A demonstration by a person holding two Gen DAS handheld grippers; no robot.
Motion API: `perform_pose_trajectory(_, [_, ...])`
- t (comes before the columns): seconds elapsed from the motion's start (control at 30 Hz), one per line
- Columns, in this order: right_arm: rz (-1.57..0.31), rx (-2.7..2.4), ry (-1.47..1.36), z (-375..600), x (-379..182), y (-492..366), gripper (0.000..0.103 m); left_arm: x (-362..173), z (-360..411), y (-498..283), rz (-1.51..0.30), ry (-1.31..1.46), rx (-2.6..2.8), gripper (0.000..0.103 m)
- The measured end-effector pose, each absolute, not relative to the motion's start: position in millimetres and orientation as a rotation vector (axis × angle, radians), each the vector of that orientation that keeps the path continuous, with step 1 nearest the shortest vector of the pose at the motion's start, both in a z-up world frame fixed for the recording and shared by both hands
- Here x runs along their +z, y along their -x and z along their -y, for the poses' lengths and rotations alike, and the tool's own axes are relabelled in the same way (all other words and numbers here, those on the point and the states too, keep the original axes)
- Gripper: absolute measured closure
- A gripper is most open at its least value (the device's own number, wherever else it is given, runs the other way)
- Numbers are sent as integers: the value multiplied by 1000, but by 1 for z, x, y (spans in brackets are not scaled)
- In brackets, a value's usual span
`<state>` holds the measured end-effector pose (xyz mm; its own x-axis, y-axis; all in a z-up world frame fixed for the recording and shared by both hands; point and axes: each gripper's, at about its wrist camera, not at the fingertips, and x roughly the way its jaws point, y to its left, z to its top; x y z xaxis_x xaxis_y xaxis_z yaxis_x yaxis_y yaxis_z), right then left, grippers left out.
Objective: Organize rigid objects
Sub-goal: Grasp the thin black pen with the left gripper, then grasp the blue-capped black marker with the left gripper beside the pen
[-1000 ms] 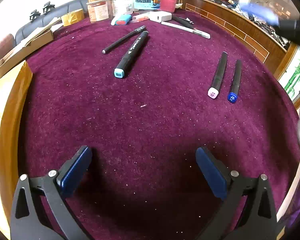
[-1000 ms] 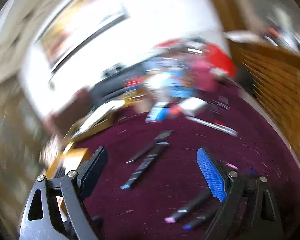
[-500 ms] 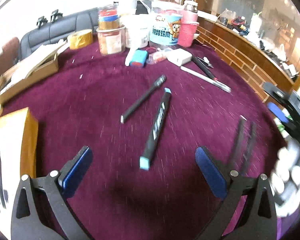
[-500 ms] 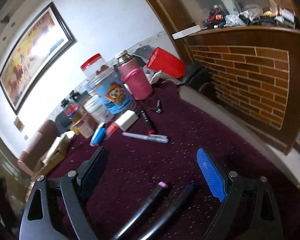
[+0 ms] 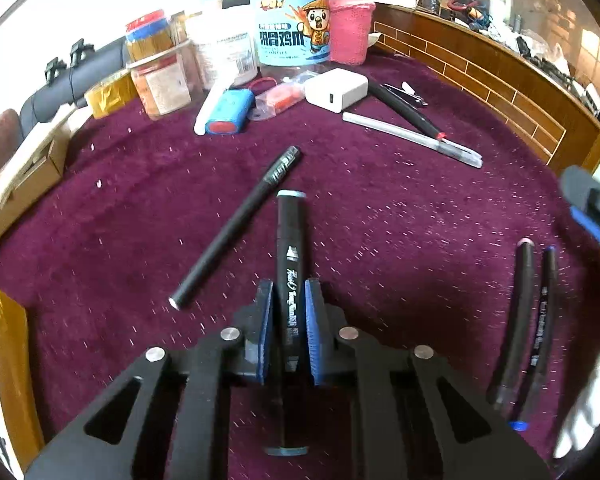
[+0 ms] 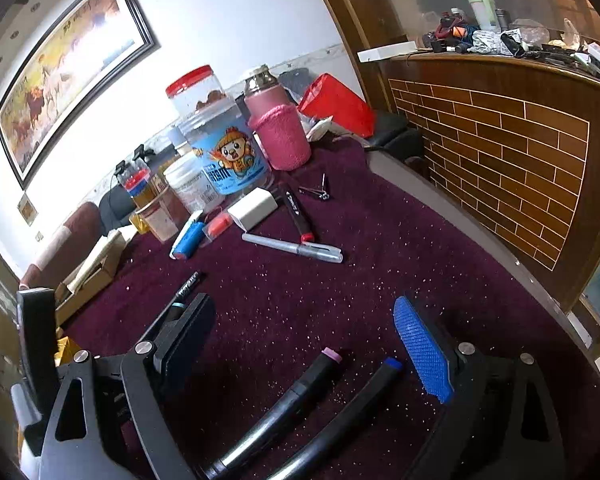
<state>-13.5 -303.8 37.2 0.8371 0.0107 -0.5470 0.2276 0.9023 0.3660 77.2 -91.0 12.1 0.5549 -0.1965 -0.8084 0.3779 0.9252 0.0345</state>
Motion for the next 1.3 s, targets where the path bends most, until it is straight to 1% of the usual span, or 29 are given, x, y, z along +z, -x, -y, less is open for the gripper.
perform_pose_trajectory(0.2, [-592,-120,-483,311,32,15,15,21,77,-44,-1021,-130,-489,91])
perform_pose_trajectory(0.3, [-600,-113,-508,315,30,15,15,44,68,-41,-949,-70,-516,90])
perform_pose_trajectory(0.33, [-601,-112,-513,315,29,15,15,52,65,-48,-918,-60,-506,87])
perform_pose_trajectory(0.37, [-603,-112,-514,316,29,15,15,56,62,-58,-903,-56,-485,76])
perform_pose_trajectory(0.4, [-603,-114,-514,316,29,15,15,56,61,-67,-896,-51,-464,68])
perform_pose_trajectory(0.43, [-604,-116,-512,315,29,14,15,55,60,-78,-887,-51,-441,66])
perform_pose_trajectory(0.53, [-615,-124,-491,312,28,12,15,40,67,-108,-876,-159,-371,66])
perform_pose_trajectory(0.63, [-615,-127,-470,309,28,10,15,16,76,-123,-910,-268,-345,66])
perform_pose_trajectory(0.67, [-616,-128,-463,308,28,10,15,12,79,-121,-877,-299,-342,65])
perform_pose_trajectory(0.7, [-618,-128,-455,307,28,9,15,11,80,-119,-867,-315,-340,67])
perform_pose_trajectory(0.73, [-619,-128,-451,306,28,9,15,12,80,-117,-872,-299,-348,74])
perform_pose_trajectory(0.77, [-622,-132,-443,305,28,8,15,12,79,-115,-895,-269,-373,94])
perform_pose_trajectory(0.87, [-628,-144,-426,304,27,7,15,14,78,-101,-896,-284,-364,96])
perform_pose_trajectory(0.97, [-630,-151,-431,306,26,7,15,17,68,-87,-927,-238,-368,97])
perform_pose_trajectory(1.13, [-638,-153,-433,307,24,6,15,16,36,-34,-972,-147,-357,98])
perform_pose_trajectory(1.3, [-656,-151,-425,304,21,5,15,14,-1,18,-988,4,-367,97])
